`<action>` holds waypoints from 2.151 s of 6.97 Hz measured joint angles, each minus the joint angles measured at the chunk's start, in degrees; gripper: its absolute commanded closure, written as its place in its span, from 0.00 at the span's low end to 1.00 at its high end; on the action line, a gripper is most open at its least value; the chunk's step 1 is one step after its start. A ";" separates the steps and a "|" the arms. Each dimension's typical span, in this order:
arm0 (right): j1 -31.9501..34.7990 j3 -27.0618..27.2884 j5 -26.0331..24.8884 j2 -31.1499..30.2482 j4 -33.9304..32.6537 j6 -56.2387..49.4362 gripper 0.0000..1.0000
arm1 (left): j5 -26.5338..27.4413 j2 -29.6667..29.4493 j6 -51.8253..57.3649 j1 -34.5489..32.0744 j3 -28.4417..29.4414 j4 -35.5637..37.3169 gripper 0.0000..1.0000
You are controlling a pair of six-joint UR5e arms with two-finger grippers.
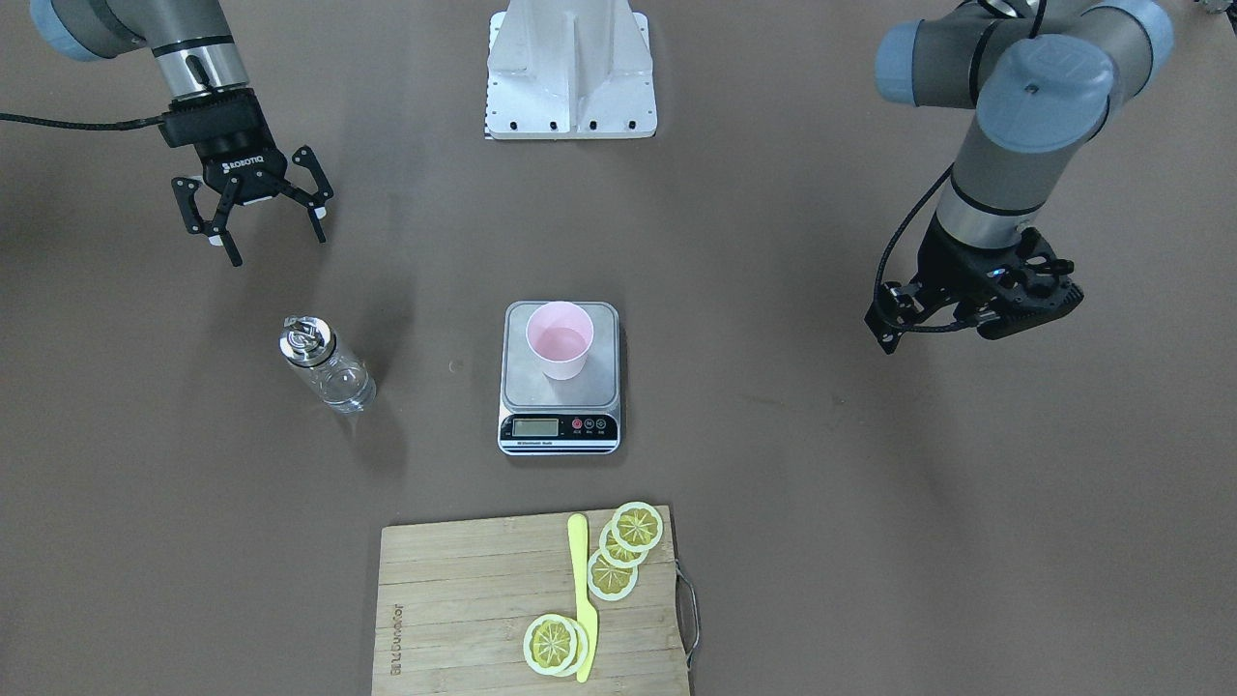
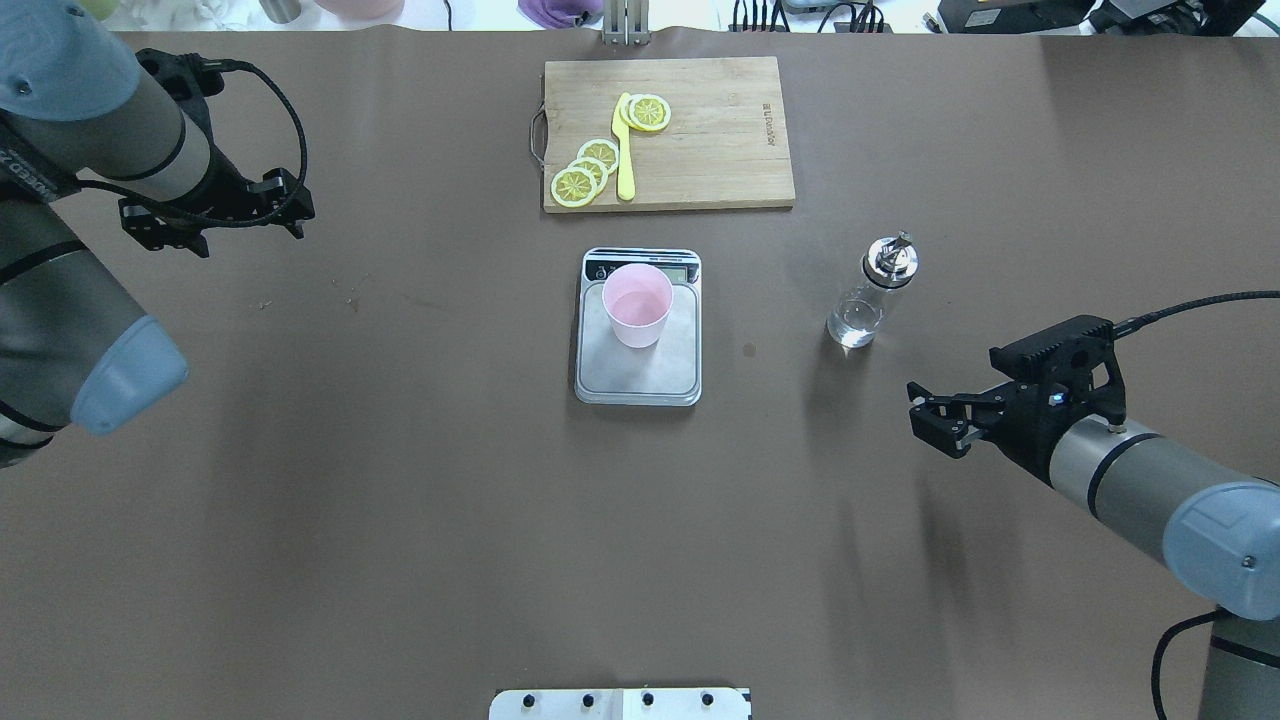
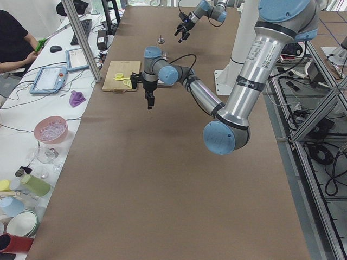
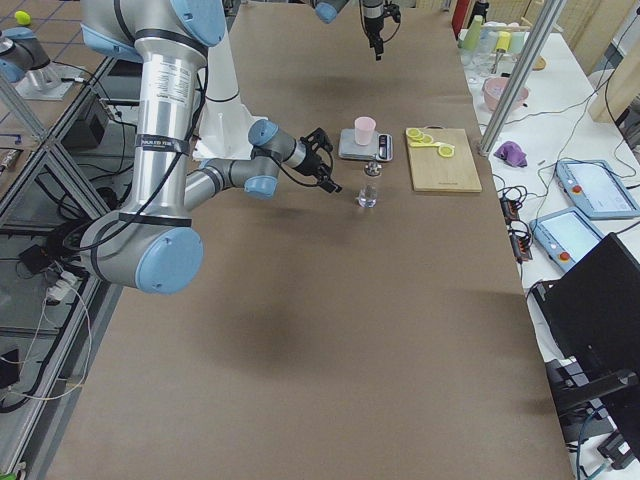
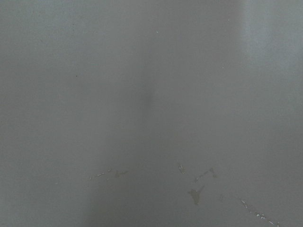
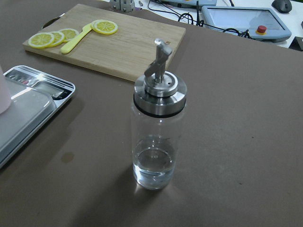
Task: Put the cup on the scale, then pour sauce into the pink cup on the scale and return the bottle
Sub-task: 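Close the right gripper around the glass bottle's neck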
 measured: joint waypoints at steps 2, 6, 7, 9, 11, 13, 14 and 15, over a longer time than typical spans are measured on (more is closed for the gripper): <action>-0.56 -4.52 -0.96 5.34 0.71 -0.39 0.02 | 0.00 -0.20 -0.01 0.00 0.26 -0.11 0.01; -0.77 -8.54 -4.77 6.86 2.07 -1.99 0.02 | 0.00 -0.50 0.01 -0.02 0.99 -0.12 0.01; -0.66 -10.25 -5.42 6.95 4.78 -2.08 0.02 | 0.00 -0.56 -0.01 -0.01 1.05 -0.11 0.01; 0.29 -12.65 -6.15 7.34 9.28 -2.92 0.02 | 0.00 -0.63 -0.01 -0.01 1.09 -0.05 0.01; 1.35 -14.48 -7.34 9.24 10.01 -5.21 0.02 | 0.00 -0.65 -0.02 -0.01 1.10 -0.04 0.01; 2.54 -17.05 -7.56 11.29 10.13 -5.93 0.02 | 0.00 -0.69 -0.02 -0.01 1.10 -0.04 0.01; 2.83 -17.63 -7.57 11.62 10.14 -5.90 0.02 | 0.02 -0.69 -0.02 -0.01 1.15 -0.04 0.01; 3.02 -18.39 -7.57 12.52 10.15 -5.78 0.02 | 0.04 -0.69 0.00 0.00 1.31 -0.03 0.01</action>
